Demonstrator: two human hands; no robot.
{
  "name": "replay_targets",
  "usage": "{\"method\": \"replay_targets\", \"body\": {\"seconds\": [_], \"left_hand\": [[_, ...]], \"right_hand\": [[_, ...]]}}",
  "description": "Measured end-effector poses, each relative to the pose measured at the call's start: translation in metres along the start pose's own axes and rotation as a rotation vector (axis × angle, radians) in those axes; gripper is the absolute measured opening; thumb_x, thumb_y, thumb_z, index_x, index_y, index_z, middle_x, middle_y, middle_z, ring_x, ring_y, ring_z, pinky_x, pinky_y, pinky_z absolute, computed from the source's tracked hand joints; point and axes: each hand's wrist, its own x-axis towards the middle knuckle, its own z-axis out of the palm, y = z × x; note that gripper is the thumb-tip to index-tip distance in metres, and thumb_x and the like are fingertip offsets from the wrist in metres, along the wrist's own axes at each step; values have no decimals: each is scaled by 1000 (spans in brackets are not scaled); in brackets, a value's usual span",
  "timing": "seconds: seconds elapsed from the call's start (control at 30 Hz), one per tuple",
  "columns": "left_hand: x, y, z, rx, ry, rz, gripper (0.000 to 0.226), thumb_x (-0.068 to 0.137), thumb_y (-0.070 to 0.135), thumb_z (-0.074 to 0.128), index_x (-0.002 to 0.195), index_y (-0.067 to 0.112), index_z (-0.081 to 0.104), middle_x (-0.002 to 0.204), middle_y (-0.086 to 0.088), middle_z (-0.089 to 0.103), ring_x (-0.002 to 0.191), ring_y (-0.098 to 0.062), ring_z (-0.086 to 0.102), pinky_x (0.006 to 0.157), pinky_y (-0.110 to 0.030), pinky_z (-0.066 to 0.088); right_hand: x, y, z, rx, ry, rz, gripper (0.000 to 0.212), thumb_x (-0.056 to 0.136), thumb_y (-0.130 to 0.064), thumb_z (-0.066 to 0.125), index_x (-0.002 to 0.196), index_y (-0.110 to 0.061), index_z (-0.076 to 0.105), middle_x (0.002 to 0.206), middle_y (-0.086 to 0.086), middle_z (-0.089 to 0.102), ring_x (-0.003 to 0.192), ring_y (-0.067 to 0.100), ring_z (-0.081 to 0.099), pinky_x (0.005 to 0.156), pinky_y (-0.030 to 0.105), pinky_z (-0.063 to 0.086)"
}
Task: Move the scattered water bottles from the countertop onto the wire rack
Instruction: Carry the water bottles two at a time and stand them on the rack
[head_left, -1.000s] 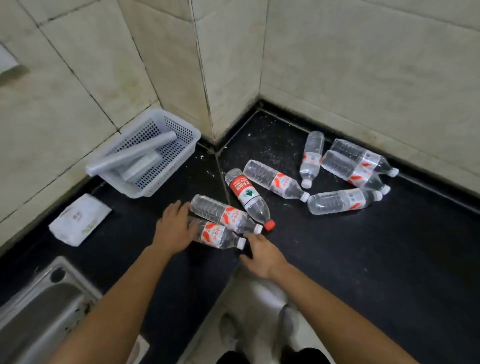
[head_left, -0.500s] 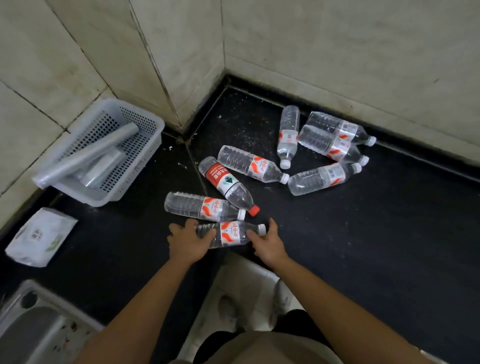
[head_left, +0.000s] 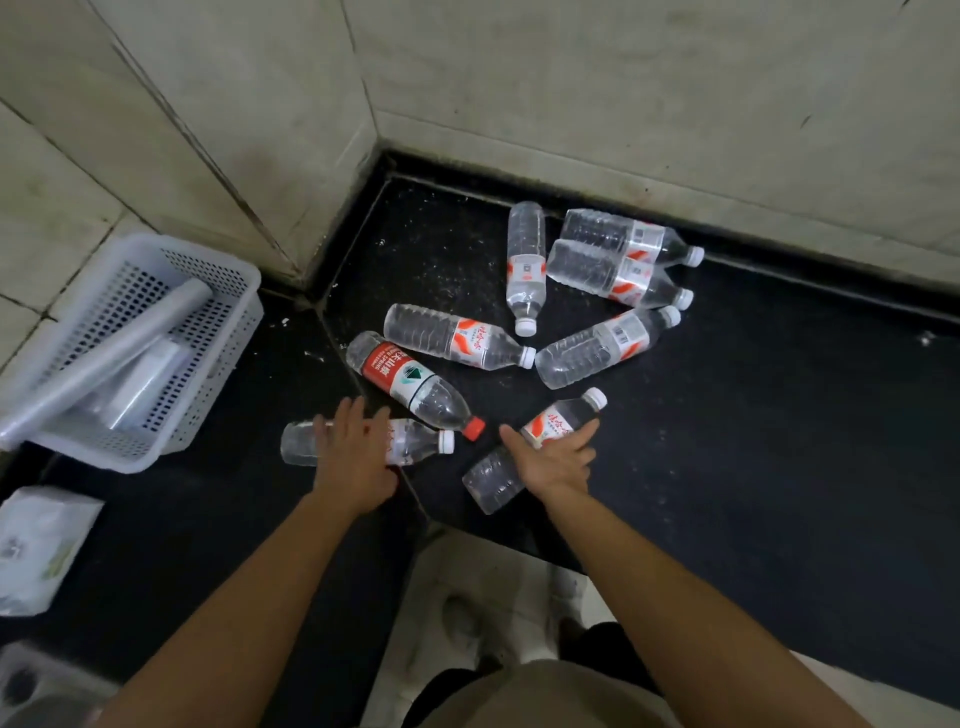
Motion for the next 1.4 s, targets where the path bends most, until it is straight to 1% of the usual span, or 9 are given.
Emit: {"method": "replay_targets", "body": {"seconds": [0.1, 0.23, 0.4, 0.6, 0.77, 0.9, 1.07, 1.23, 1.4], "left_hand": [[0, -14, 10, 206, -118, -25, 95, 88, 32, 65, 159, 25, 3, 159, -20, 23, 147, -39, 19, 117, -60, 21], [-6, 4, 12, 370, -109, -7, 84, 91, 45, 58, 156, 19, 12, 144, -13, 37, 128, -31, 39, 103, -47, 37], [-14, 10, 29, 35, -137, -150, 83, 84, 70, 56, 139, 12, 32, 132, -14, 50, 118, -32, 51, 92, -45, 47], [-23, 26, 42, -353, -91, -269, 80, 81, 45, 75, 135, 4, 31, 137, -22, 37, 126, -42, 38, 97, -54, 42], [-38, 26, 31, -431, -30, -216, 59, 81, 38, 75, 120, 10, 40, 117, -17, 61, 101, -34, 62, 74, -35, 41], [-58, 45, -4, -480, 51, -111, 56, 74, 44, 75, 112, 23, 39, 95, 1, 65, 79, -23, 61, 68, -34, 45], [-73, 97, -69, -716, 202, 80, 67, 68, 41, 81, 119, 34, 37, 94, 10, 61, 81, -19, 58, 75, -33, 45], [-95, 170, -124, -1000, 304, 317, 70, 70, 30, 86, 115, 31, 32, 101, 11, 60, 87, -8, 63, 74, -28, 46], [-145, 254, -166, -1163, 372, 553, 79, 69, 30, 90, 129, 27, 38, 110, 20, 58, 93, 12, 59, 82, -13, 45]], "right_hand": [[7, 0, 3, -60, -41, -30, 135, 79, -62, 74, 154, -21, -31, 155, 20, 19, 137, 41, 39, 108, 48, 41], [20, -4, -8, -29, -141, 21, 135, 77, -42, 80, 151, -31, -32, 155, 20, 11, 134, 41, 42, 109, 46, 44], [22, 7, -18, -80, -159, -38, 130, 75, -34, 81, 152, -42, -24, 147, 16, 19, 130, 42, 42, 106, 47, 46], [21, 17, -22, -365, -111, -220, 124, 78, -45, 78, 154, -41, -20, 147, 15, 26, 132, 38, 41, 102, 47, 44], [4, 25, -30, -355, 13, -363, 118, 83, -47, 73, 160, -25, -13, 143, 15, 39, 122, 36, 54, 93, 44, 49], [-26, 31, -61, -243, 169, -450, 121, 72, -44, 79, 161, -21, 1, 144, 8, 37, 128, 32, 51, 94, 44, 49], [-79, 46, -119, -48, 393, -551, 97, 64, -39, 79, 147, -38, 30, 128, -6, 44, 110, 24, 60, 85, 40, 48], [-133, 79, -185, 103, 634, -562, 98, 64, -39, 79, 148, -43, 30, 129, -13, 46, 110, 15, 57, 87, 39, 48], [-175, 131, -254, 145, 782, -582, 97, 66, -59, 71, 150, -45, 23, 124, -15, 60, 109, 13, 58, 90, 41, 51]]}}
